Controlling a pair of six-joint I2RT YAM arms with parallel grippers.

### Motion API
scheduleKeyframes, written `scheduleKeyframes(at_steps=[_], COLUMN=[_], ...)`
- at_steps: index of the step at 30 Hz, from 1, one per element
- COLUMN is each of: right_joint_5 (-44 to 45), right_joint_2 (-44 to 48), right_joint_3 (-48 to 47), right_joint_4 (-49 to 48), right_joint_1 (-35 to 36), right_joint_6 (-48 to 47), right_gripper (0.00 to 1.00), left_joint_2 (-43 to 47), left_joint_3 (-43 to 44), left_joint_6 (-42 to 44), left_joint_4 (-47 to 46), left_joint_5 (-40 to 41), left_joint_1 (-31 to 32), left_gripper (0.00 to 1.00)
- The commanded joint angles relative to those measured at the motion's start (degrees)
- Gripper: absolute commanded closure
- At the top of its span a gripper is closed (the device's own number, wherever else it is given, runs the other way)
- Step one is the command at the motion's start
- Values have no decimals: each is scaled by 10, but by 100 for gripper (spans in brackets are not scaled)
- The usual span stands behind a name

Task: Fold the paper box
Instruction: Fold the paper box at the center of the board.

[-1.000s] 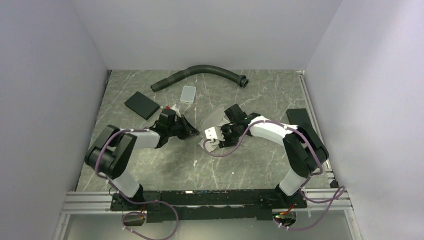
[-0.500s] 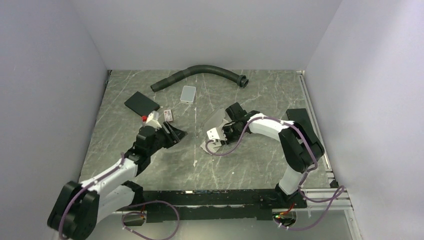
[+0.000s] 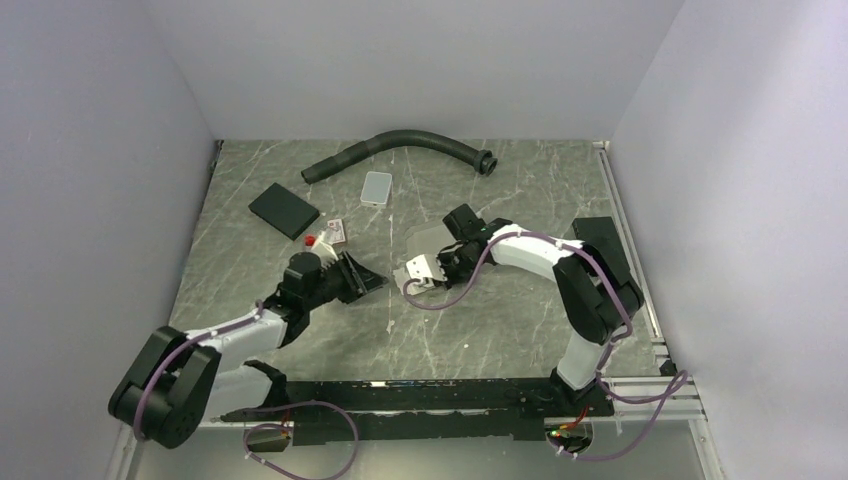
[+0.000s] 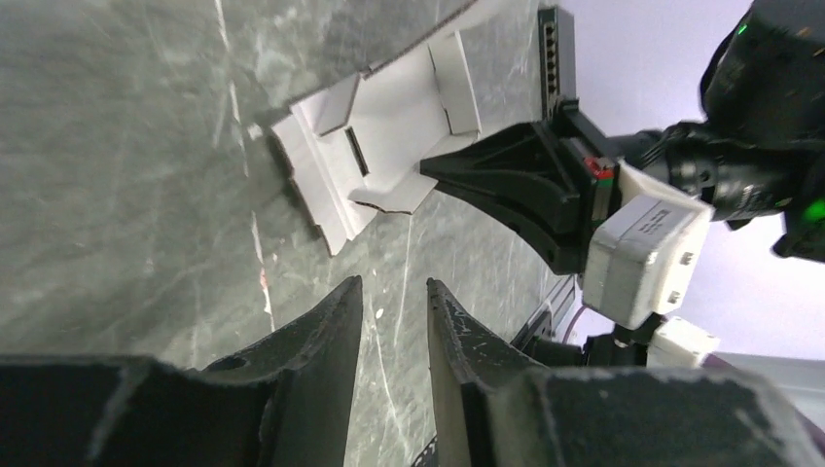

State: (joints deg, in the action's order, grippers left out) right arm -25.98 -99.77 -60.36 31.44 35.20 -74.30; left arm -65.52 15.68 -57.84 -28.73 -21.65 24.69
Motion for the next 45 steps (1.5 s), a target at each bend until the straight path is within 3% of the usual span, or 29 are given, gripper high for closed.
scheduleKeyframes(at_steps=[1, 12, 25, 45], right_joint_5=[-36, -19, -7, -7], right_joint_2=[-15, -34, -46, -48], right_joint_3=[-35, -54, -56, -57], right_joint_4=[19, 5, -5, -4], right_joint_1=[20, 37, 40, 48], right_joint_6=[48, 115, 130, 133], right_gripper=[100, 100, 100, 100], left_joint_2=[-43, -196, -146, -256], left_joint_3=[39, 103, 101, 161], left_joint_6=[-12, -25, -13, 2], left_joint_4=[-60, -82, 31, 23], left_joint_5=[23, 72, 141, 151], left_joint_1=[51, 102, 120, 127], left_gripper=[66, 92, 97, 98])
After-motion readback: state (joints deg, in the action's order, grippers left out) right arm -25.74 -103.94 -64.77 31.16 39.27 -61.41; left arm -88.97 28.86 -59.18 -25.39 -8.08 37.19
